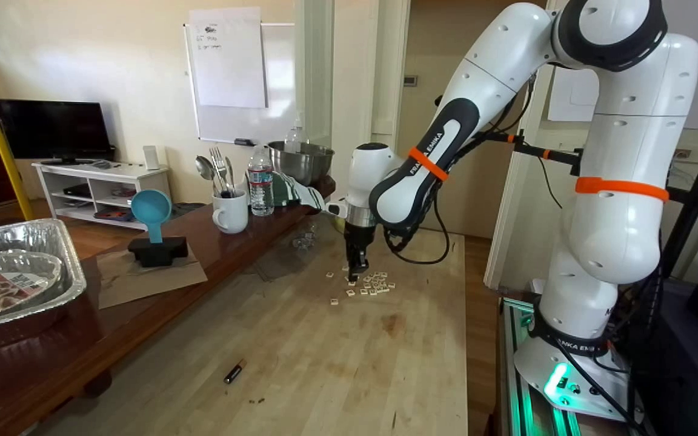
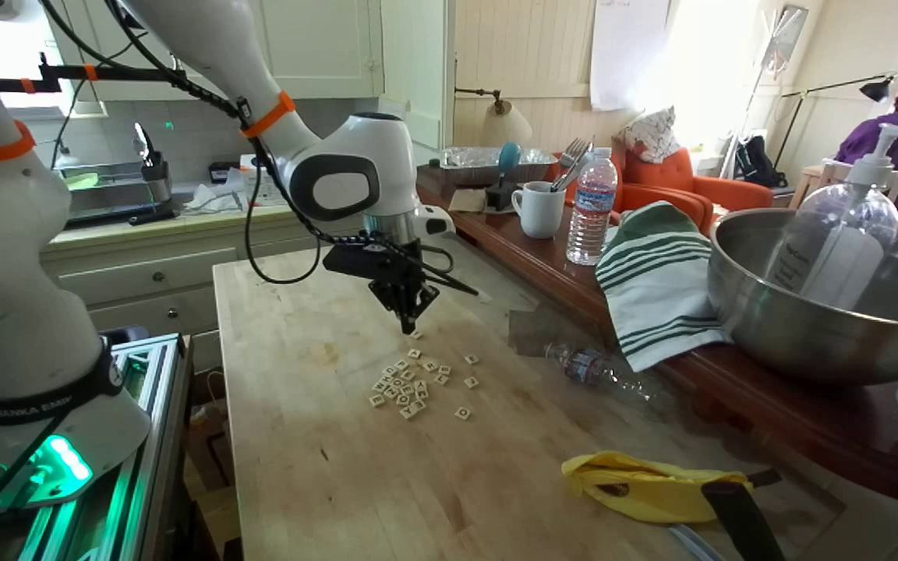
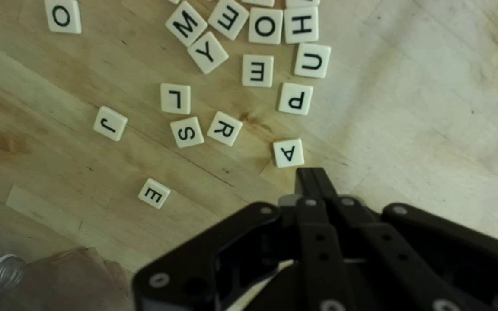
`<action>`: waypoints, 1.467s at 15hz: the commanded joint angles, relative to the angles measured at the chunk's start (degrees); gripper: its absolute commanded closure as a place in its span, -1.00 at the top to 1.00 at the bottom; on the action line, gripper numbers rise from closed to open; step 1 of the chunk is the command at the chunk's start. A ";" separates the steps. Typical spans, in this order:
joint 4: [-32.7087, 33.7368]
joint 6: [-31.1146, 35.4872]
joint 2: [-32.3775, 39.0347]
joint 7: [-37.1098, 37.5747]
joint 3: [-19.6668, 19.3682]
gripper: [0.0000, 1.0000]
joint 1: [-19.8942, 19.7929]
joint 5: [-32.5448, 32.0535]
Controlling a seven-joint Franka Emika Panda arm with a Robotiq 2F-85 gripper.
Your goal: Arrange four letter blocks in one line
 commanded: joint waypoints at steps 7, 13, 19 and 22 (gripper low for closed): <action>-1.74 3.20 1.16 -2.85 -1.52 -1.00 -0.11 0.54; -0.59 7.81 5.16 -7.59 -0.68 -1.00 -1.29 8.25; 0.97 9.50 8.89 -9.41 0.82 -1.00 -3.18 9.86; 1.64 9.51 9.75 -9.22 2.00 -1.00 -4.04 10.06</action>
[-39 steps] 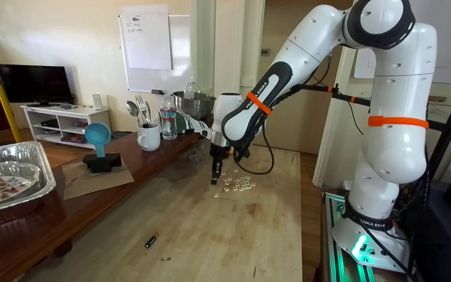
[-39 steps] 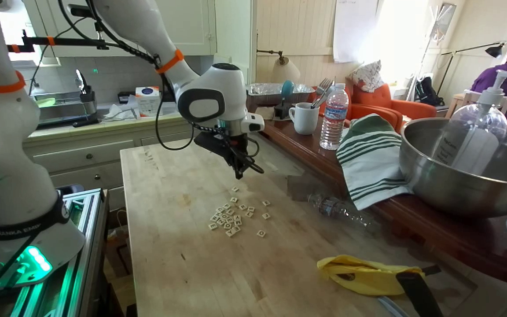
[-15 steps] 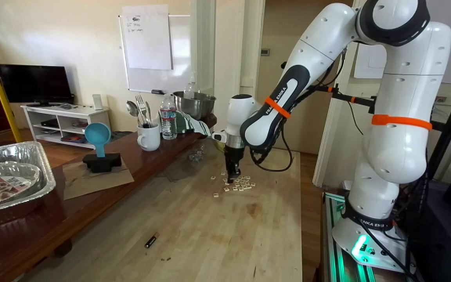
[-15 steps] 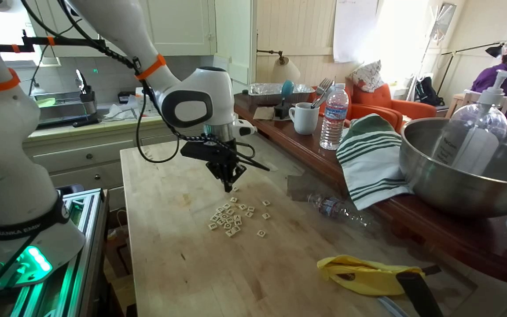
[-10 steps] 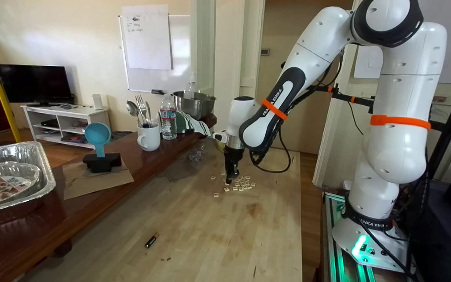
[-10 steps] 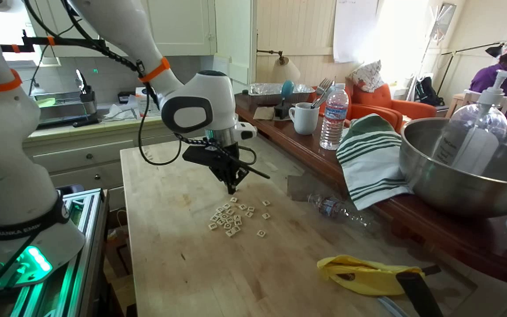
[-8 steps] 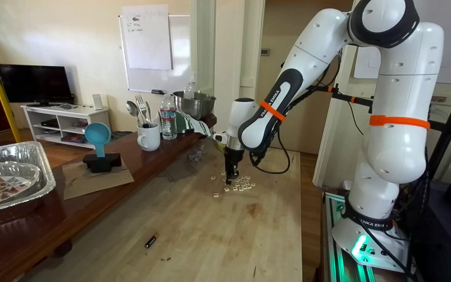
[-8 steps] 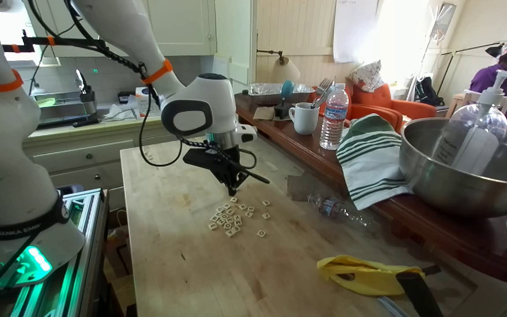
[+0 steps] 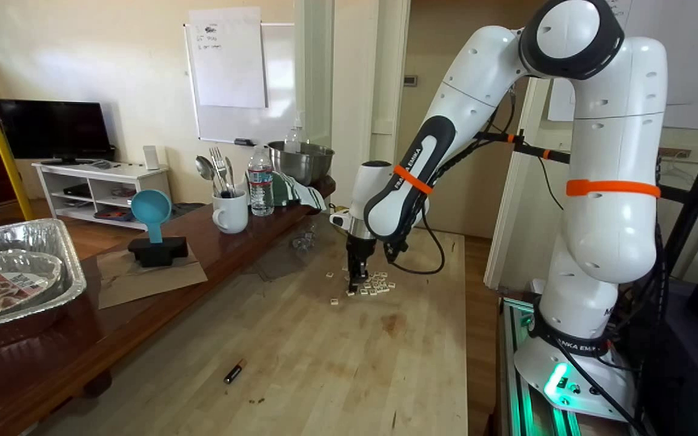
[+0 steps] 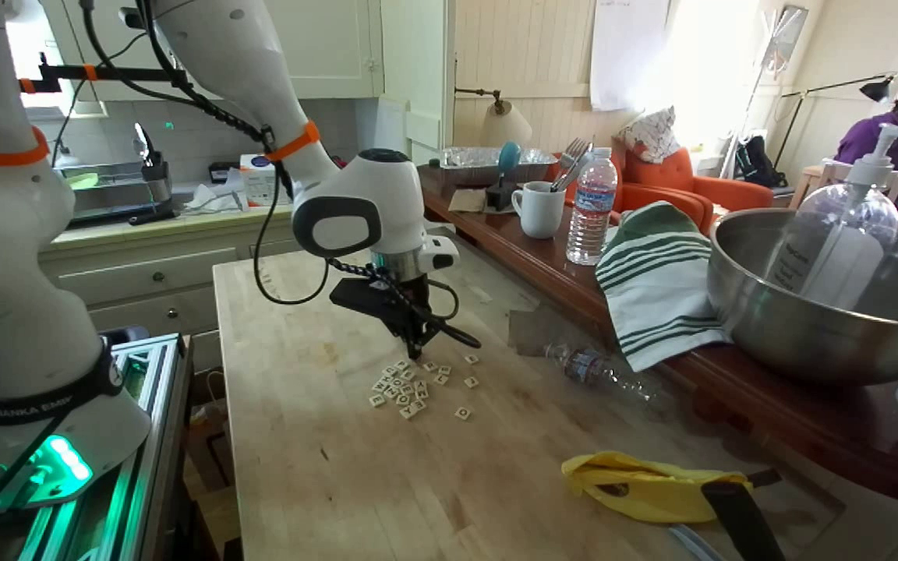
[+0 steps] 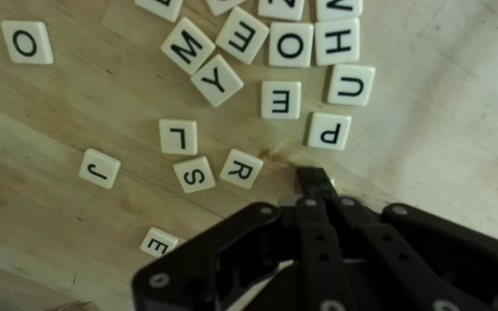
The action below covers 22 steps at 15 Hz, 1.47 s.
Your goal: Arrange four letter blocks in one line
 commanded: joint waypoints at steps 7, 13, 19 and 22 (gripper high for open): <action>2.71 0.49 3.21 -0.13 3.59 -1.00 -1.95 2.02; 3.63 -0.52 3.67 2.31 4.00 -1.00 -1.99 2.99; 4.29 -1.49 3.94 5.79 4.44 -1.00 -1.76 3.37; 4.78 -1.93 4.06 7.13 4.81 -1.00 -1.79 3.65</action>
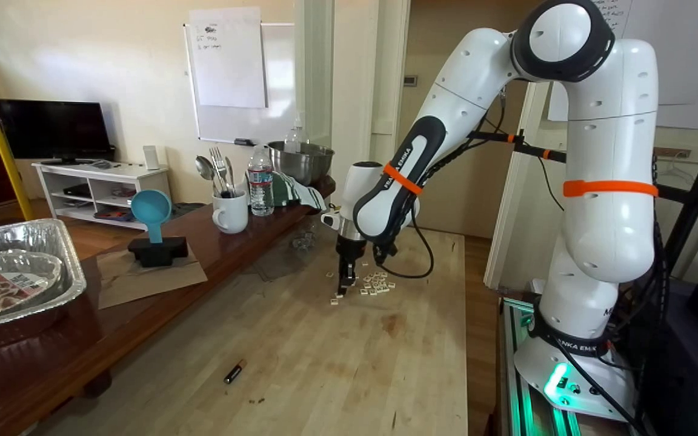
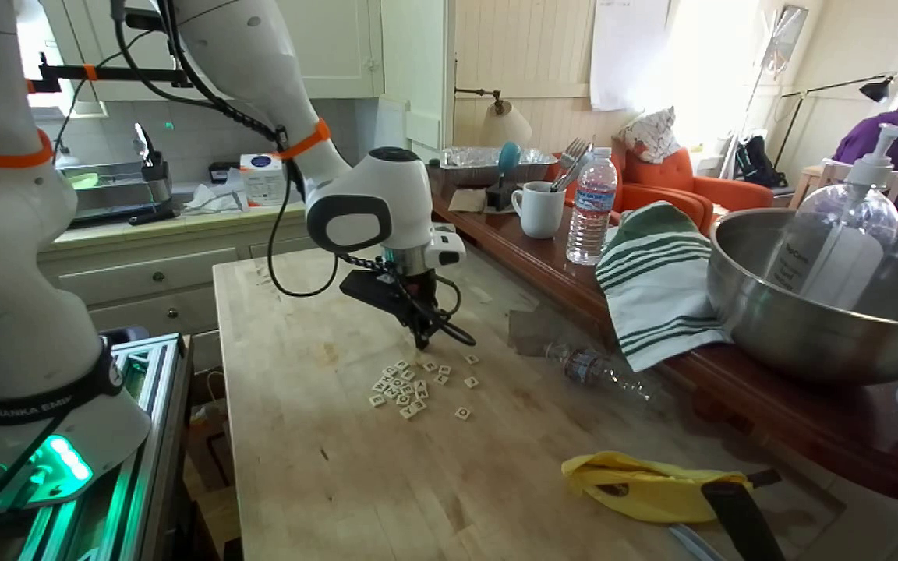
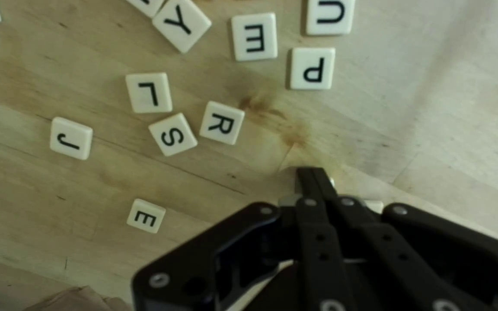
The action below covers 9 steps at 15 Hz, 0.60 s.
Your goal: Arrange four letter blocks in one line
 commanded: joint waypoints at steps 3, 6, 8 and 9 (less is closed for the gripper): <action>1.73 -2.32 1.70 2.73 1.58 -1.00 -0.57 1.74; 1.85 -2.51 1.76 3.96 1.92 -1.00 -0.54 1.98; 1.83 -2.65 1.79 4.93 2.00 -1.00 -0.48 2.04; 1.84 -2.72 1.81 5.32 2.10 -1.00 -0.53 2.17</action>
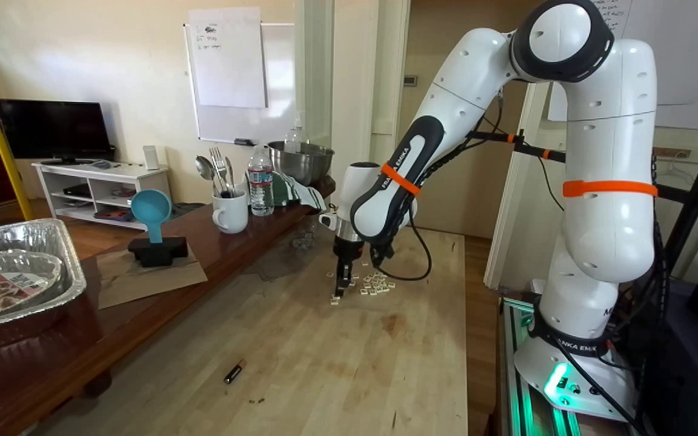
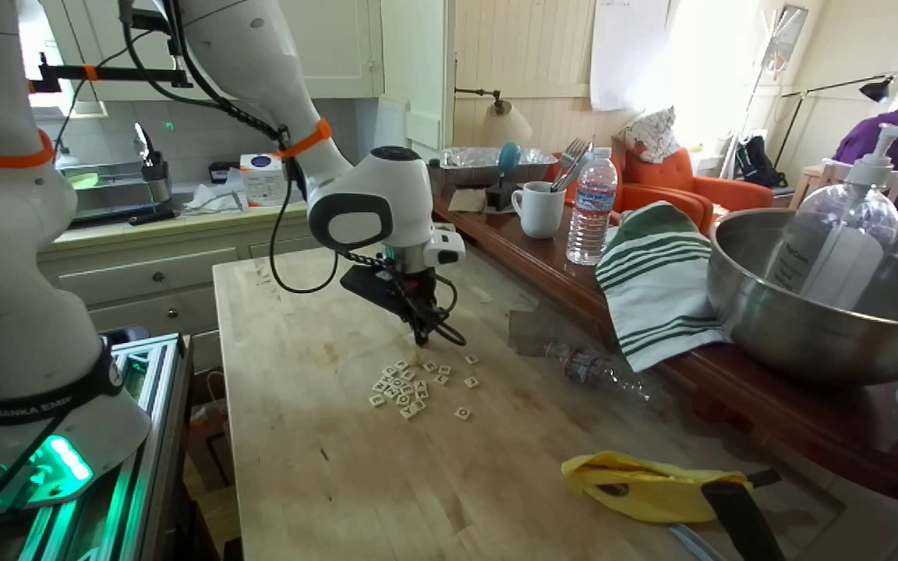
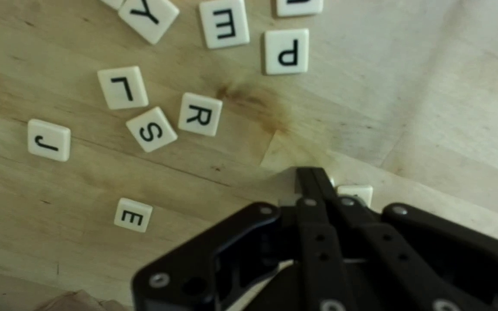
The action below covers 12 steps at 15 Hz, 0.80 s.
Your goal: Arrange four letter blocks in one line
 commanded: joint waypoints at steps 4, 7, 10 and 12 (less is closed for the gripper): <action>1.32 -2.72 1.46 3.06 1.09 -1.00 -0.58 1.63; 1.41 -2.72 1.53 5.47 0.87 -1.00 -0.32 1.63; 1.68 -3.01 1.70 6.83 0.87 -1.00 -0.24 1.88; 1.88 -3.25 1.82 7.34 0.95 -1.00 -0.21 2.07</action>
